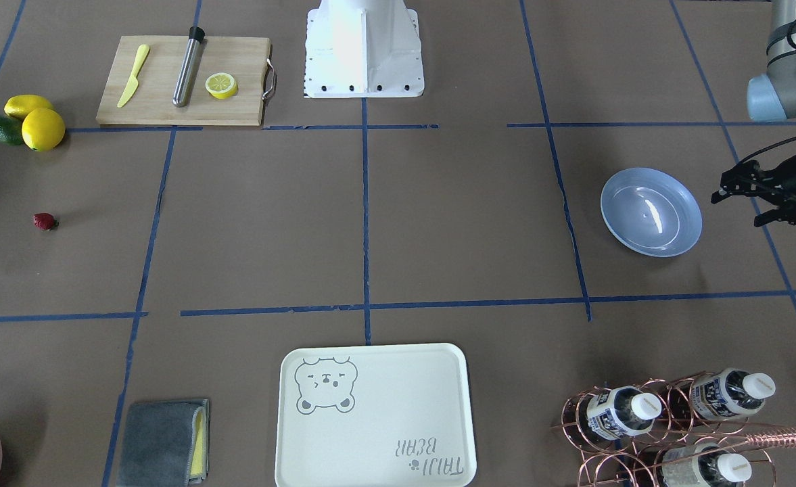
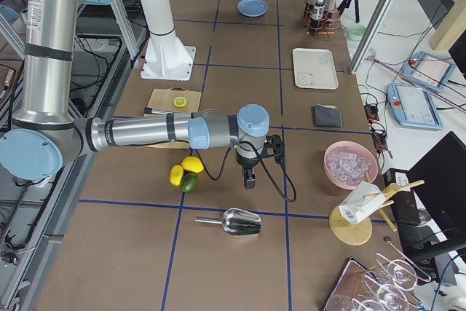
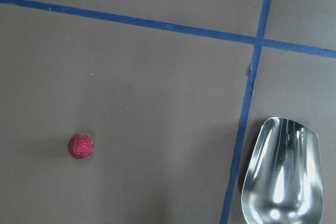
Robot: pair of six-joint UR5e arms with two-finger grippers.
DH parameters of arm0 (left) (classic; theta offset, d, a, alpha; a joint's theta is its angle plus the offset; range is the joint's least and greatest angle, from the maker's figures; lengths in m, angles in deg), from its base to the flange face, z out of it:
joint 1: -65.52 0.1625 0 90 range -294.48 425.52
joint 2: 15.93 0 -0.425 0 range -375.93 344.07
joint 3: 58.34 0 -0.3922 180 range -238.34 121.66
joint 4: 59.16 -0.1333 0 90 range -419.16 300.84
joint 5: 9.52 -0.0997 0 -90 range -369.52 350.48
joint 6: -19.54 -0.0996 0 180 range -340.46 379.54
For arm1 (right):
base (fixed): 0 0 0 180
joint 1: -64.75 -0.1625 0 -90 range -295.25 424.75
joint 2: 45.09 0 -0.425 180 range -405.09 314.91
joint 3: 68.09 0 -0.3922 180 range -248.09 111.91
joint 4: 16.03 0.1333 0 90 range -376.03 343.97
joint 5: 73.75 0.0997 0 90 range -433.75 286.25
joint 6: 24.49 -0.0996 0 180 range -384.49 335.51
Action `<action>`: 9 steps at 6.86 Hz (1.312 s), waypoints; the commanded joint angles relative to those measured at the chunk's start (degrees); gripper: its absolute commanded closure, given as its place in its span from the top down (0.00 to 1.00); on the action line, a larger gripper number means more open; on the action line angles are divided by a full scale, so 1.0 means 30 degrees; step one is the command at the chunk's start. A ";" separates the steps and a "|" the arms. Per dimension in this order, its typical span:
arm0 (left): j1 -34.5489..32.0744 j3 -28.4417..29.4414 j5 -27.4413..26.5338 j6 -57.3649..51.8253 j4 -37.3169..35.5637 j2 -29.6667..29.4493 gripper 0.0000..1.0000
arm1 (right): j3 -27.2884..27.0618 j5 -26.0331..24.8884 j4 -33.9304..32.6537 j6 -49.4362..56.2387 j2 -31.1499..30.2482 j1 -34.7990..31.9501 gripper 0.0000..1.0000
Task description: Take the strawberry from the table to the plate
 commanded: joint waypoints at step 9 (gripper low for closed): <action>0.2488 0.1872 -0.1678 0.0591 0.1010 -0.1035 0.27 | 0.0183 -0.0005 0.0000 -0.0001 0.0006 0.0231 1.00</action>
